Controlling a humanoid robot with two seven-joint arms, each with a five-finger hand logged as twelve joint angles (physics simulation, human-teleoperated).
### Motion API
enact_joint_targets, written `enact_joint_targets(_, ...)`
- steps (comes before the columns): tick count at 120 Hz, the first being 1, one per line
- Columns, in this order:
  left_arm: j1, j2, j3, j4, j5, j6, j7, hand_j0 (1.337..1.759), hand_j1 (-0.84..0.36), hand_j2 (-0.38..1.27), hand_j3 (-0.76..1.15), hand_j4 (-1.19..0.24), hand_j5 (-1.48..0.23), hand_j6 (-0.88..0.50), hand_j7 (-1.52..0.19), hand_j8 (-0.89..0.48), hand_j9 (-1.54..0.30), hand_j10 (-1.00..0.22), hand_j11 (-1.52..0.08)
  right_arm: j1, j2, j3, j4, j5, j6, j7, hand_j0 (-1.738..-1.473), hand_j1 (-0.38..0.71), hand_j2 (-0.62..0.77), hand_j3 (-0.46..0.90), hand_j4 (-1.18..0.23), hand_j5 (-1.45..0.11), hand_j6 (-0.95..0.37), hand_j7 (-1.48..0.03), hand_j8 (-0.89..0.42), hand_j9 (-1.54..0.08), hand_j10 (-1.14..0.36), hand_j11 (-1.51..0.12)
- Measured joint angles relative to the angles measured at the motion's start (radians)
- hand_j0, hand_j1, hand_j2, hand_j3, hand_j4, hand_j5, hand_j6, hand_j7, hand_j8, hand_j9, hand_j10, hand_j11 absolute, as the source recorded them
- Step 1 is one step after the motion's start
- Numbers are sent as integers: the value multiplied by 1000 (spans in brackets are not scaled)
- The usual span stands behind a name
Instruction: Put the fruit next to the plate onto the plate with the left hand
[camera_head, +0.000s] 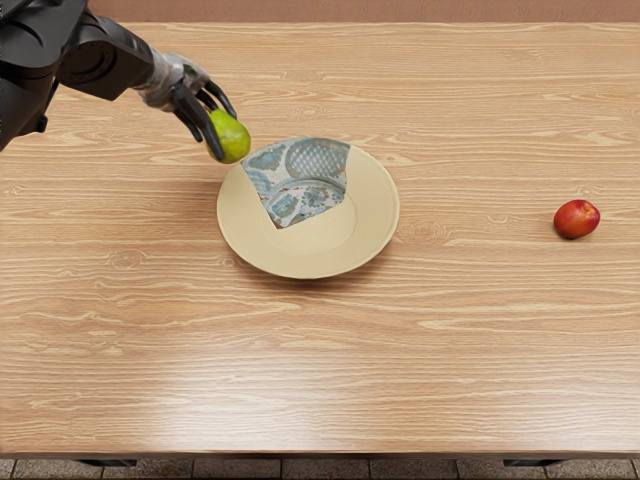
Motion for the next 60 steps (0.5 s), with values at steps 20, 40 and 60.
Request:
enact_joint_targets(20,-22,-46,-15,-7,-33,-2,23,1652,-277,796,0,-624,-1116,-423,-1082,-506,-1094,-794,-1101,0,0,0,0,0,0,0,-1658,-349,0,0,0,0,-1,0,-1,0,0,0)
enact_joint_targets(40,-29,-83,-22,-18,-59,-4,35,1651,-298,814,0,-587,-1151,-388,-1115,-477,-1124,-809,-1132,0,0,-1,-1,0,0,0,-1658,-349,0,0,0,0,-1,0,-1,0,0,0)
enact_joint_targets(60,-29,-83,-56,-23,-65,-4,73,1649,-303,811,0,-569,-1171,-371,-1136,-460,-1146,-819,-1156,0,0,-1,-1,0,-1,0,-1658,-349,0,0,0,0,-1,0,-1,0,0,0)
